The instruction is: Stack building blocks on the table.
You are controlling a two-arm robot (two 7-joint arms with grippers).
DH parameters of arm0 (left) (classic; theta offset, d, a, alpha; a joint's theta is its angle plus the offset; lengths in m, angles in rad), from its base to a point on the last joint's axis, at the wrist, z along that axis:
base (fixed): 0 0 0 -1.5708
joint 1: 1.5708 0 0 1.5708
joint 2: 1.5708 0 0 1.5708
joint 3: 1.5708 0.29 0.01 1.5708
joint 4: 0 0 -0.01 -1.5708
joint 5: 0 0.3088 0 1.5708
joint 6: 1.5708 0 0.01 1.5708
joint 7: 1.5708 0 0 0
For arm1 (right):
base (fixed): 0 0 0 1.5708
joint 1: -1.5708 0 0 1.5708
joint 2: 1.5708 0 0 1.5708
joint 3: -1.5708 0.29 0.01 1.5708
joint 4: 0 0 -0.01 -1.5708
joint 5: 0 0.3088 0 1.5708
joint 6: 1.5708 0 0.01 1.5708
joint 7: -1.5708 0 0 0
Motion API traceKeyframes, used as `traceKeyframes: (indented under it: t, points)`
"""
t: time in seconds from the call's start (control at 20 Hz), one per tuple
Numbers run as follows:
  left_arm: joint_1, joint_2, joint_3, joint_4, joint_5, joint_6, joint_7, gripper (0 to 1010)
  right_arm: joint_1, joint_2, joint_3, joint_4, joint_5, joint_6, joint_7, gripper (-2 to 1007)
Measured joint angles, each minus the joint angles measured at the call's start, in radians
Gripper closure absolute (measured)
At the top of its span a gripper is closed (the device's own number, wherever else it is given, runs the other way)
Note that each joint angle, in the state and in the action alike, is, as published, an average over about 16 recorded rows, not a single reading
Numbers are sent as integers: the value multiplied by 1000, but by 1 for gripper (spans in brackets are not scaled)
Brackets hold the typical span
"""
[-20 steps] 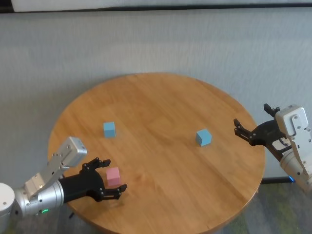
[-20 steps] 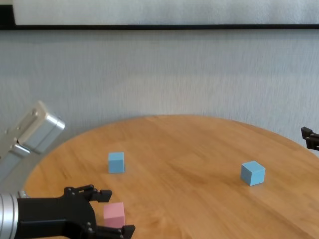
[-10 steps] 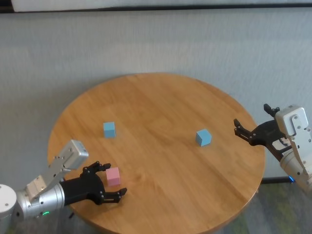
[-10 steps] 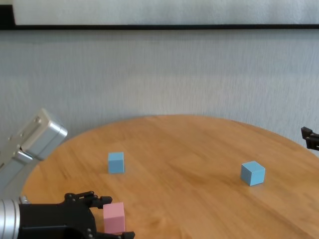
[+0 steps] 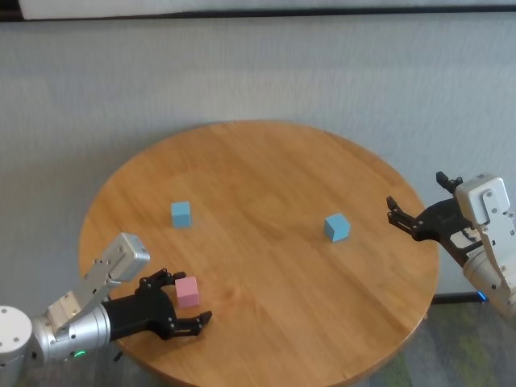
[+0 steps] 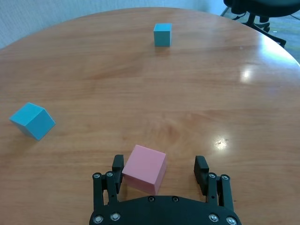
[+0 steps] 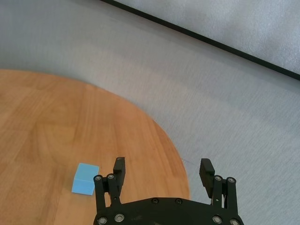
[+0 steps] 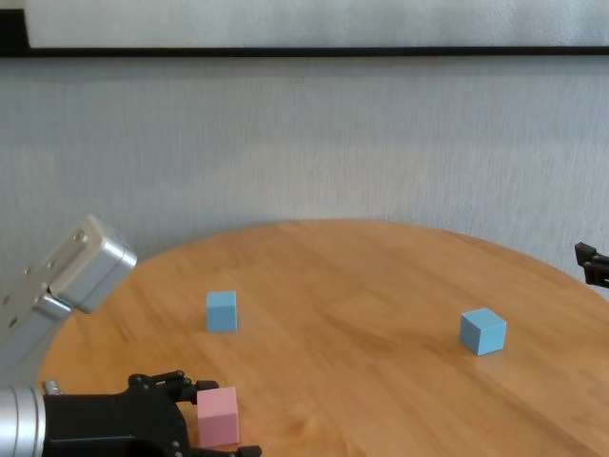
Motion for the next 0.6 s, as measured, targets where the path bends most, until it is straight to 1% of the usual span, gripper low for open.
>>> traceKeyframes:
  t: [0.25,0.6]
  points:
    - [1,-4,-2,3,2,1,2,141,0,0,0,0,0,0,0,5]
    - [4,-5,-6,-1,5,0,5,341,0,0,0,0,0,0,0,5]
